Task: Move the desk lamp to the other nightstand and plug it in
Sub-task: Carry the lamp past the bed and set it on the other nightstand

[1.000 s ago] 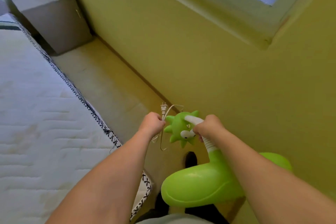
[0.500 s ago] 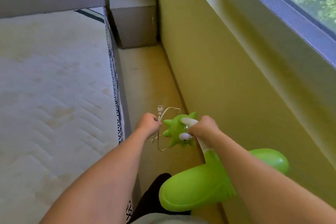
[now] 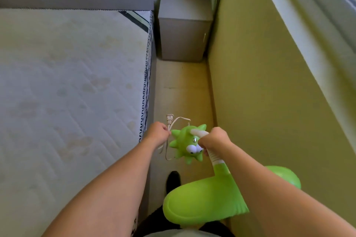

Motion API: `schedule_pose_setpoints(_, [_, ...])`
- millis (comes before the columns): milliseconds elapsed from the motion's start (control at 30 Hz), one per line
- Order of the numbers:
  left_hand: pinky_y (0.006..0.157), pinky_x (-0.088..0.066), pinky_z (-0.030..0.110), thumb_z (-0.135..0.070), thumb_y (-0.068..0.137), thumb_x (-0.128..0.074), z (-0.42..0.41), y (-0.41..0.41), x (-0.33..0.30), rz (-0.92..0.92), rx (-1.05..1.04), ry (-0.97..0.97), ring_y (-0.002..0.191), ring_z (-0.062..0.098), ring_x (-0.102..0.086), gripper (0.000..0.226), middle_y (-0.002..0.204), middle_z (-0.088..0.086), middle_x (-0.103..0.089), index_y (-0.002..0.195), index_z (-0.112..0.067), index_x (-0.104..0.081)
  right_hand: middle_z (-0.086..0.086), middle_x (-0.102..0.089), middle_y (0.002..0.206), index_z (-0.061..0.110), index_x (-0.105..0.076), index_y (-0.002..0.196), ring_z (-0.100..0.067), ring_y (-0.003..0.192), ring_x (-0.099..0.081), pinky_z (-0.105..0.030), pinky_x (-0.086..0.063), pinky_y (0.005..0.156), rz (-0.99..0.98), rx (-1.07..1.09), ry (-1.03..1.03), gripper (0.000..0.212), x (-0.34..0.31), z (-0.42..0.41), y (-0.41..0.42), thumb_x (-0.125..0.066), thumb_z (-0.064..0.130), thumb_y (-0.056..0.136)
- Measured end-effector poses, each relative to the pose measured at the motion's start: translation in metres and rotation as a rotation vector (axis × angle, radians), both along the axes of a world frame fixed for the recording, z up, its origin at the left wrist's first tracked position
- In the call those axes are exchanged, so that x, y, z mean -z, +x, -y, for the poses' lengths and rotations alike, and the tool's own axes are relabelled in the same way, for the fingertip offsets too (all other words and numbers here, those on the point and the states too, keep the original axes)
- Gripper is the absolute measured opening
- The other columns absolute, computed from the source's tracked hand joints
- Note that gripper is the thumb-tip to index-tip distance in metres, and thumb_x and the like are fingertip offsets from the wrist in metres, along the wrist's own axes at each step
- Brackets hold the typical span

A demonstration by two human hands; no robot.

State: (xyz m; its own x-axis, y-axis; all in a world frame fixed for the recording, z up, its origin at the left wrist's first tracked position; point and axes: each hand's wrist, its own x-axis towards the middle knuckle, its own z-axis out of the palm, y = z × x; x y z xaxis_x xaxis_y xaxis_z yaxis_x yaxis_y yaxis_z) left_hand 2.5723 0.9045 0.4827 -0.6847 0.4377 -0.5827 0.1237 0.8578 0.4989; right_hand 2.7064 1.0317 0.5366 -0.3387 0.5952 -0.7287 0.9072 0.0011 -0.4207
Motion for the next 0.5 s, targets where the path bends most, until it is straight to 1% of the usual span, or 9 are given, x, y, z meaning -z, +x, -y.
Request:
schedule_pose_setpoints(67, [0.067, -0.039, 0.027, -0.022, 0.084, -0.065, -0.026, -0.039, -0.008, -0.016, -0.019, 0.009, 0.068, 0.026, -0.05, 0.042, 0.055, 0.001, -0.048, 0.049, -0.013, -0.045, -0.021, -0.063, 0.107, 0.002, -0.044, 0.091, -0.035, 0.097, -0.07, -0.046, -0.058, 0.086, -0.012, -0.016, -0.003, 0.027, -0.006, -0.026, -0.039, -0.059, 0.003, 0.069])
schedule_pose_setpoints(167, [0.064, -0.037, 0.026, -0.022, 0.084, -0.065, -0.071, -0.093, -0.019, -0.039, -0.034, 0.01, 0.065, 0.026, -0.048, 0.042, 0.052, 0.0, -0.045, 0.048, -0.014, -0.044, -0.022, -0.067, 0.106, -0.001, -0.049, 0.093, -0.036, 0.097, -0.07, -0.045, -0.059, 0.086, -0.021, -0.024, -0.009, 0.028, -0.011, -0.07, -0.093, -0.06, 0.003, 0.068])
schedule_pose_setpoints(233, [0.062, -0.034, 0.026, -0.022, 0.084, -0.065, -0.089, -0.112, -0.021, -0.034, -0.038, 0.01, 0.063, 0.025, -0.045, 0.044, 0.051, 0.0, -0.042, 0.048, -0.015, -0.041, -0.021, -0.069, 0.104, 0.0, -0.052, 0.093, -0.034, 0.095, -0.071, -0.043, -0.06, 0.084, -0.011, -0.04, 0.0, 0.028, -0.013, -0.091, -0.117, -0.06, 0.004, 0.067])
schedule_pose_setpoints(367, [0.063, -0.032, 0.026, -0.021, 0.084, -0.066, -0.151, -0.179, -0.019, -0.049, -0.078, 0.005, 0.066, 0.025, -0.042, 0.048, 0.056, 0.008, -0.047, 0.047, -0.015, -0.037, -0.02, -0.07, 0.101, 0.004, -0.049, 0.077, -0.033, 0.091, -0.072, -0.042, -0.06, 0.082, -0.034, -0.042, 0.001, 0.017, -0.012, -0.162, -0.191, -0.06, 0.005, 0.065])
schedule_pose_setpoints(433, [0.064, -0.032, 0.026, -0.02, 0.084, -0.066, -0.187, -0.215, -0.019, -0.061, -0.111, 0.014, 0.066, 0.025, -0.04, 0.049, 0.055, 0.008, -0.044, 0.046, -0.014, -0.036, -0.021, -0.07, 0.098, 0.003, -0.05, 0.075, -0.034, 0.091, -0.072, -0.044, -0.06, 0.083, -0.05, -0.036, -0.002, 0.015, -0.011, -0.203, -0.228, -0.06, 0.004, 0.065])
schedule_pose_setpoints(500, [0.065, -0.033, 0.026, -0.021, 0.084, -0.067, -0.221, -0.248, -0.025, -0.074, -0.142, 0.004, 0.066, 0.025, -0.042, 0.047, 0.062, 0.014, -0.05, 0.046, -0.014, -0.039, -0.02, -0.069, 0.095, 0.004, -0.047, 0.073, -0.034, 0.089, -0.072, -0.043, -0.06, 0.082, -0.057, -0.062, -0.002, 0.014, -0.015, -0.242, -0.261, -0.059, 0.003, 0.066])
